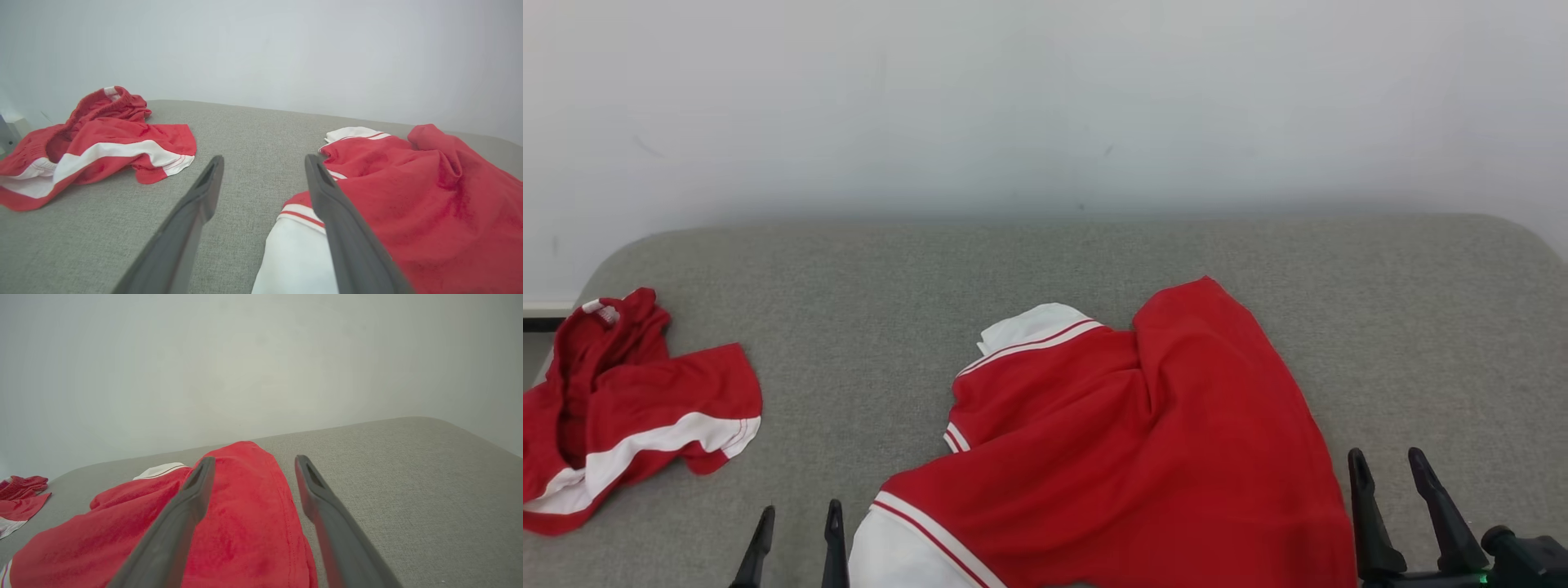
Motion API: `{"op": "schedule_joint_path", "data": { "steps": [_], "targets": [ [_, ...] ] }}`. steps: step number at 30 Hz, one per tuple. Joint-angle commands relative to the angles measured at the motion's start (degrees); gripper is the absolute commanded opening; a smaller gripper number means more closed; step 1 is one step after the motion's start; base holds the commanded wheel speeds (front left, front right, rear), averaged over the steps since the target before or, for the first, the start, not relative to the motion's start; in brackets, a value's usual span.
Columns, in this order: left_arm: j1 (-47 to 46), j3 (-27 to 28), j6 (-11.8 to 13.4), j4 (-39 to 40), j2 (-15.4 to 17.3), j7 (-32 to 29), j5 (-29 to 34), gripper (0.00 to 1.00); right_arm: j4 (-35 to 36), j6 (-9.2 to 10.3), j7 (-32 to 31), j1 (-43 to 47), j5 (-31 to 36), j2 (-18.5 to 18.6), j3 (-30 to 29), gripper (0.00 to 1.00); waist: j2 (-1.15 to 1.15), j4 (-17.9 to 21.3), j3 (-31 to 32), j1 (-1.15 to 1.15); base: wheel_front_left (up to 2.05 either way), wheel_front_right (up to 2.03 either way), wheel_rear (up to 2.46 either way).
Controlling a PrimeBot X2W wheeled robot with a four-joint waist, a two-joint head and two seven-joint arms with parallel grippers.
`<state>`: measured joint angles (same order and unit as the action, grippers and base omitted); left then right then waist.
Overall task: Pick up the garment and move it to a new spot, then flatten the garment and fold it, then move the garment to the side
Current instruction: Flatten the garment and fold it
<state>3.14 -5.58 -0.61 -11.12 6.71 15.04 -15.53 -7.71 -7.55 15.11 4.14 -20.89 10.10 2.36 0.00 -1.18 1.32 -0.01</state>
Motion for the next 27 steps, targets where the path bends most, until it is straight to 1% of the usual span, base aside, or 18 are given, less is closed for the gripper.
{"op": "schedule_joint_path", "data": {
  "steps": [1,6,9,13,18,23,27],
  "targets": [
    [0.4,0.1,-0.3,0.2,-0.2,0.2,0.7,1.00,0.3,0.13,0.1,0.0,0.4,0.3,0.1,1.00,0.00,0.5,0.4,0.01,0.00,0.00,0.00],
    [0.0,1.3,-1.3,2.4,-0.7,0.2,2.2,1.00,1.5,0.13,0.0,0.6,0.2,0.6,0.9,1.00,0.00,1.4,1.0,0.01,0.00,0.00,0.00],
    [0.0,2.0,-1.4,3.4,-0.9,0.2,2.9,1.00,2.0,0.13,0.0,1.0,0.4,0.7,1.2,1.00,0.00,1.7,1.3,0.01,0.00,0.00,0.00],
    [1.5,2.3,-0.4,4.2,0.0,0.2,5.2,1.00,2.9,0.13,0.0,1.6,0.6,0.6,1.4,1.00,0.00,2.2,1.6,0.01,0.00,0.00,0.00],
    [3.5,3.5,1.0,5.5,0.5,0.2,6.1,1.00,4.4,0.13,0.0,3.5,1.4,0.4,1.0,1.00,0.00,2.3,1.7,0.01,0.00,0.00,0.00],
    [5.0,4.2,1.6,6.9,0.5,0.2,6.2,1.00,5.1,0.13,0.0,5.5,1.6,0.7,0.6,1.00,0.00,1.9,1.8,0.01,0.00,0.00,0.00],
    [5.7,4.1,1.5,7.0,0.2,0.2,5.4,1.00,5.1,0.13,-0.3,6.1,1.7,0.9,0.3,1.00,0.00,1.6,1.8,0.01,0.00,0.00,0.00]
  ]
}}
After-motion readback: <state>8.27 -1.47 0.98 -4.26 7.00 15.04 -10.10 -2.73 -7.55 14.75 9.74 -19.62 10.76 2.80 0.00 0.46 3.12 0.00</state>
